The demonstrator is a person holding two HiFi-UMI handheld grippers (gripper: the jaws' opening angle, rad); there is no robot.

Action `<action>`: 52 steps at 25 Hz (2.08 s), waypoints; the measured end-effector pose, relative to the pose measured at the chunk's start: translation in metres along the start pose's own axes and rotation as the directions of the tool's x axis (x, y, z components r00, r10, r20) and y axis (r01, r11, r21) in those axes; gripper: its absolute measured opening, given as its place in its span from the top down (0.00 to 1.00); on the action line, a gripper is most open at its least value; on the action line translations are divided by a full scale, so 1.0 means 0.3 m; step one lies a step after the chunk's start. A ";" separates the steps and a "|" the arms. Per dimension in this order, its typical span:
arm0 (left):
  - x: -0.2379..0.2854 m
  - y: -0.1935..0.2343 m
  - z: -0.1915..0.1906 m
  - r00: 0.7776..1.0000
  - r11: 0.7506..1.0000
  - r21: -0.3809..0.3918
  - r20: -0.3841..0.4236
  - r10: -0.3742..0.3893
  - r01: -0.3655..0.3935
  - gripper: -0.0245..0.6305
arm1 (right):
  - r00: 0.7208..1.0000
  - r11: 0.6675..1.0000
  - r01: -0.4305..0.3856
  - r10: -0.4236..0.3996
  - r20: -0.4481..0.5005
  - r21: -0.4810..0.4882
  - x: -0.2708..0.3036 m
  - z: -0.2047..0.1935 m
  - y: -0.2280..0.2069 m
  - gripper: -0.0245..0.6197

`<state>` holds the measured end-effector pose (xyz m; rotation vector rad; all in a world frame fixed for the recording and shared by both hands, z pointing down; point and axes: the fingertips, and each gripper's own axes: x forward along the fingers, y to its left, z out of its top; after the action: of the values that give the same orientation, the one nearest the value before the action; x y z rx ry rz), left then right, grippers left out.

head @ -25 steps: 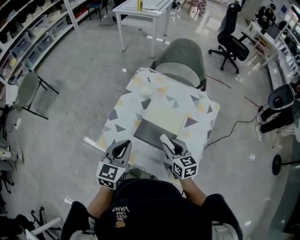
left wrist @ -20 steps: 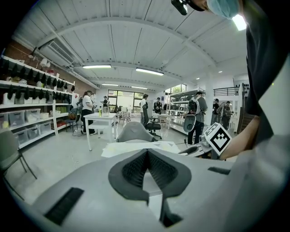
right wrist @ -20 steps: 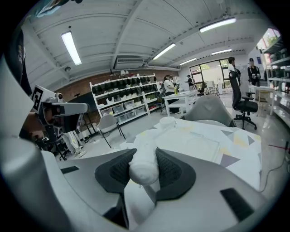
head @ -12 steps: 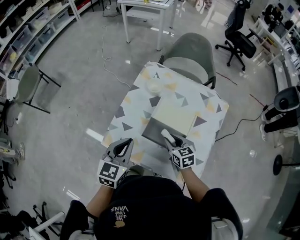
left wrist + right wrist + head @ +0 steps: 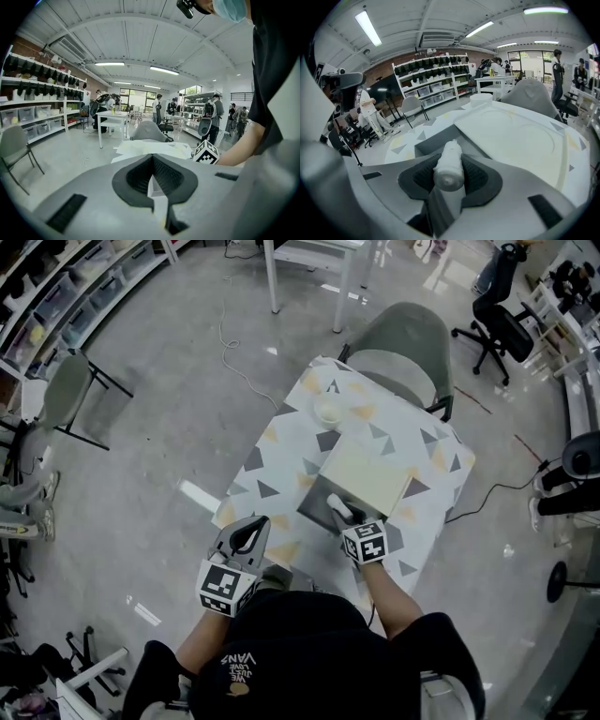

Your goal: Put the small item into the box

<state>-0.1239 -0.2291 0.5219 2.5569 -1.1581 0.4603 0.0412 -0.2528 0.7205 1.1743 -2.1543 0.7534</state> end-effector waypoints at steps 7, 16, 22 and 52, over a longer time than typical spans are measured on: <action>0.002 0.021 -0.019 1.000 1.000 -0.009 -0.014 0.022 -0.022 0.95 | 0.999 0.999 -0.028 0.027 -0.043 -0.019 0.079 -0.018 -0.016 0.77; -0.010 0.023 -0.036 0.999 0.999 -0.025 -0.025 0.043 -0.044 0.95 | 0.996 0.998 -0.052 0.050 -0.077 -0.019 0.128 -0.044 -0.035 0.77; -0.012 0.016 -0.038 0.999 0.999 -0.025 -0.026 0.043 -0.044 0.95 | 0.993 0.999 -0.053 0.052 -0.104 -0.002 0.132 -0.069 -0.043 0.76; -0.019 0.064 -0.040 0.999 0.998 -0.044 -0.004 0.044 -0.044 0.95 | 0.943 0.999 -0.010 0.024 -0.333 0.044 0.153 -0.121 -0.049 0.75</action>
<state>-0.1439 -0.2327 0.5329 2.4973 -1.2127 0.4433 0.0408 -0.2593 0.7805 0.9692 -1.8762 0.9363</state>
